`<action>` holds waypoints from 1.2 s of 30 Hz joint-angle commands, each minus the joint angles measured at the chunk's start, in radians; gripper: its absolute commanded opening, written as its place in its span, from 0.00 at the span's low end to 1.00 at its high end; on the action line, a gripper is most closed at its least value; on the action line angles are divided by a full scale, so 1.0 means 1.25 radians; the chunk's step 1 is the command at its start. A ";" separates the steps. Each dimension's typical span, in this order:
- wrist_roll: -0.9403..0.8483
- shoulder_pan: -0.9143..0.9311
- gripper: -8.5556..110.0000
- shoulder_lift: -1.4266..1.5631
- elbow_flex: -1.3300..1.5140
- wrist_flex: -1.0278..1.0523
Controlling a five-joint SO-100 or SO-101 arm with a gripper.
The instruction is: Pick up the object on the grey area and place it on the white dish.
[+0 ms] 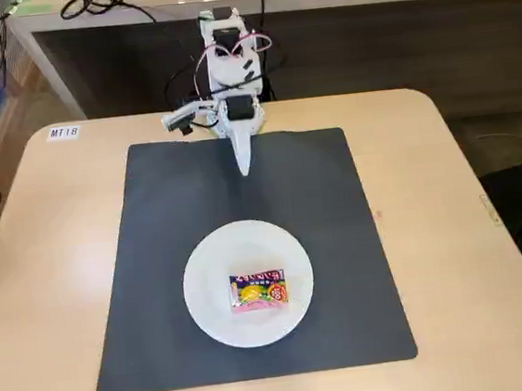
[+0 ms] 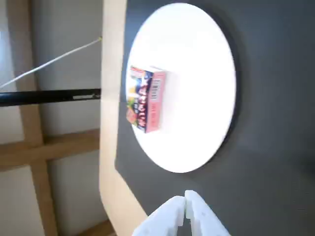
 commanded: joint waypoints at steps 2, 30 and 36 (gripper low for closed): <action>0.009 0.016 0.07 0.065 0.093 -0.026; 0.015 0.031 0.07 0.301 0.328 0.011; 0.002 0.021 0.09 0.301 0.328 0.011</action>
